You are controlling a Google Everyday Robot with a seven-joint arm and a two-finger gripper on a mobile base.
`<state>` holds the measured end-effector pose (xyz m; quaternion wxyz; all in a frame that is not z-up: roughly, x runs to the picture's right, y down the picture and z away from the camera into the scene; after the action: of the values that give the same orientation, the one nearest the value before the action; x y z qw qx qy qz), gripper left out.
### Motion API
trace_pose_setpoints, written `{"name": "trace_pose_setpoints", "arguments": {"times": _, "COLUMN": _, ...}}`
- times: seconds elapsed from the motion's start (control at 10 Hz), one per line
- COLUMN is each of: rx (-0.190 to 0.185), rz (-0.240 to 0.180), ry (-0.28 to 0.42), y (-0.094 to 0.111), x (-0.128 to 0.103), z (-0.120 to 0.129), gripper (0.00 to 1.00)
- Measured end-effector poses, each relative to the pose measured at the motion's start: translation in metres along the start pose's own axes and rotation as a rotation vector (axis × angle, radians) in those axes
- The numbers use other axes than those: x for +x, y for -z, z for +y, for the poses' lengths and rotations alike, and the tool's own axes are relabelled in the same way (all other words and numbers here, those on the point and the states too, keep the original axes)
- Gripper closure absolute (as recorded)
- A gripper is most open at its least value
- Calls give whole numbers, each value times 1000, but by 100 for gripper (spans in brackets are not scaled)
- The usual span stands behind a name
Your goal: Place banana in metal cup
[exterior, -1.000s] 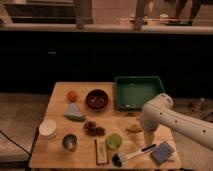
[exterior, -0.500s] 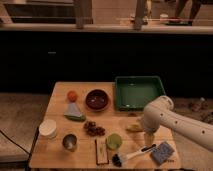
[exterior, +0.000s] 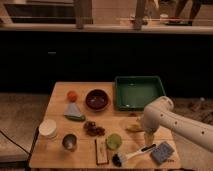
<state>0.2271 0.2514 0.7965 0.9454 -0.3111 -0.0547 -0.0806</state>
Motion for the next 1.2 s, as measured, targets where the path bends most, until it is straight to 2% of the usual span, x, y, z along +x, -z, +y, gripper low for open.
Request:
{"name": "trace_pose_setpoints", "arguments": {"times": 0.5, "rx": 50, "rz": -1, "ry": 85, "y": -6, "x": -1, "z": -19, "gripper": 22}}
{"name": "trace_pose_setpoints", "arguments": {"times": 0.7, "rx": 73, "rz": -15, "ry": 111, "y": -10, "x": -2, "z": -27, "gripper": 40}}
{"name": "trace_pose_setpoints", "arguments": {"times": 1.2, "rx": 101, "rz": -48, "ry": 104, "y": -13, "x": 10, "z": -32, "gripper": 88}}
